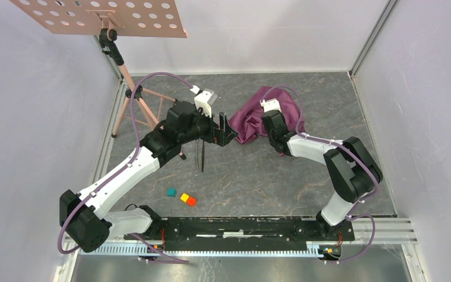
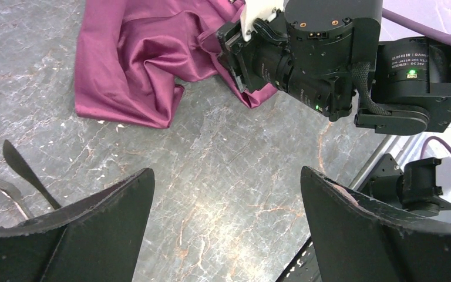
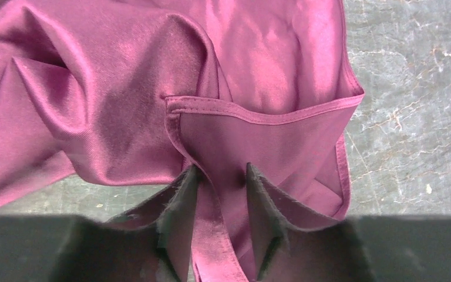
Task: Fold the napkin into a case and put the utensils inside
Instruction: Pick up the crumpled napkin from the center of the board.
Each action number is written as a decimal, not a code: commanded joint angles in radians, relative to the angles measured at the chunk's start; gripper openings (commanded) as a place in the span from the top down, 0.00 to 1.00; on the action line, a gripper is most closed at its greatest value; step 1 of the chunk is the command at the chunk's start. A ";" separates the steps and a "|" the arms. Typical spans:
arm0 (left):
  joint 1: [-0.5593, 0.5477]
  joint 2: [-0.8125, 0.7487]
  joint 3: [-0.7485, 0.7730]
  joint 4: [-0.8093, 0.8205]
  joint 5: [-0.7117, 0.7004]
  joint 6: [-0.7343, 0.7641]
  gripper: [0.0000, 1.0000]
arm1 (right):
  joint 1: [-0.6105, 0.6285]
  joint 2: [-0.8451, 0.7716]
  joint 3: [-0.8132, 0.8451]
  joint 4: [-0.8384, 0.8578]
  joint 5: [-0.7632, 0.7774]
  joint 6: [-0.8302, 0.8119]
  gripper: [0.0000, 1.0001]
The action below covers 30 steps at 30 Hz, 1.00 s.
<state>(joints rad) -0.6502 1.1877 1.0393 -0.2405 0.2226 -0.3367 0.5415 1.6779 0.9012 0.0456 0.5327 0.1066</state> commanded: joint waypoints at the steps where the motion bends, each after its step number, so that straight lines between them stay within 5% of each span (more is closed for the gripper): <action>1: -0.002 -0.016 0.004 -0.006 -0.035 0.071 0.00 | 0.003 0.023 0.036 0.028 0.047 -0.007 0.73; 3: -0.002 -0.011 0.005 -0.008 -0.030 0.073 0.00 | 0.004 0.005 0.050 -0.010 0.046 0.006 1.00; 7: -0.002 0.007 0.011 -0.009 -0.003 0.065 0.00 | 0.030 -0.210 -0.002 -0.130 0.047 0.058 1.00; 14: -0.002 0.029 0.026 -0.004 0.085 0.035 0.00 | 0.030 -0.660 -0.049 -0.249 -0.282 0.099 1.00; 23: -0.018 0.002 -0.025 0.172 0.414 0.003 0.00 | 0.031 -0.834 0.164 -0.334 -0.348 0.224 1.00; 27: -0.067 -0.012 -0.043 0.209 0.441 0.008 0.00 | 0.030 -0.862 0.225 -0.250 -0.344 0.377 1.00; 30: -0.156 -0.036 -0.065 0.208 0.309 0.019 0.00 | 0.031 -0.859 0.214 -0.173 -0.314 0.514 1.00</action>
<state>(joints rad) -0.7155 1.2037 0.9977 -0.0986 0.5804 -0.3161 0.5694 0.8360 1.0824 -0.2478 0.2054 0.4183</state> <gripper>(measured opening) 0.997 0.010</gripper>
